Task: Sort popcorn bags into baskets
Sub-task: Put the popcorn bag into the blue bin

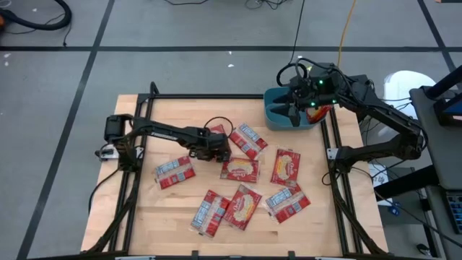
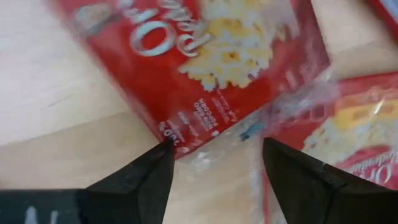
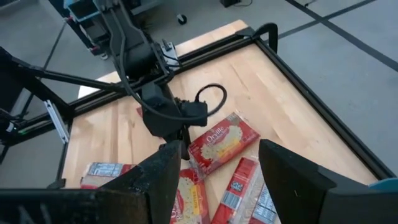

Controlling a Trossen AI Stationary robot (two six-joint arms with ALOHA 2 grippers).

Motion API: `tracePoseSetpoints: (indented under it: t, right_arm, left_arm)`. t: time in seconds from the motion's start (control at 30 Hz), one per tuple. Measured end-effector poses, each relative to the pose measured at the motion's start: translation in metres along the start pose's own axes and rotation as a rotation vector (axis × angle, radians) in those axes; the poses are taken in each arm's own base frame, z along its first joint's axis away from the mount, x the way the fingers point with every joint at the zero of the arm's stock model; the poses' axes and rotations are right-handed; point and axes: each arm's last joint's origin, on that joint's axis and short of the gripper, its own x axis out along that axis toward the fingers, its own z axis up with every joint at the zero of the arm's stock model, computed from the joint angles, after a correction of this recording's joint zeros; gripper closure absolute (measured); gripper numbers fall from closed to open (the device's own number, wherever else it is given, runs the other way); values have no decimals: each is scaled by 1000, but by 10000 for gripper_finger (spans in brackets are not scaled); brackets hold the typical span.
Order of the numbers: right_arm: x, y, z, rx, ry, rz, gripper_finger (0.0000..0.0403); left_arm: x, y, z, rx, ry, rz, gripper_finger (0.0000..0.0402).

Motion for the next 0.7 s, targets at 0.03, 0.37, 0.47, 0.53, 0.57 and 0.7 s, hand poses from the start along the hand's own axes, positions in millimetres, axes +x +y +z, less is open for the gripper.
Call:
tracePoseSetpoints:
  t: [0.03, 0.37, 0.47, 0.53, 0.57, 0.7]
  right_arm:
    - [0, 0, 0, 1, 3, -1, 193]
    - [2, -1, 0, -37, 4, -5, 193]
    - [2, -1, 0, -43, 3, -5, 193]
    - [2, -1, 0, -43, 4, -5, 193]
    - [2, -1, 0, -42, 4, -5, 193]
    - [1, -1, 0, -32, 5, -5, 193]
  left_arm:
    - [2, 0, 0, -1, 0, 1, 154]
    - [15, -2, 2, 20, 3, -1, 160]
    - [16, 0, 1, 53, 19, 19, 203]
    - [11, 5, -1, 91, 50, 59, 241]
    - [9, 9, -3, 106, 82, 96, 260]
    - [-7, 23, -8, 140, 140, 202, 314]
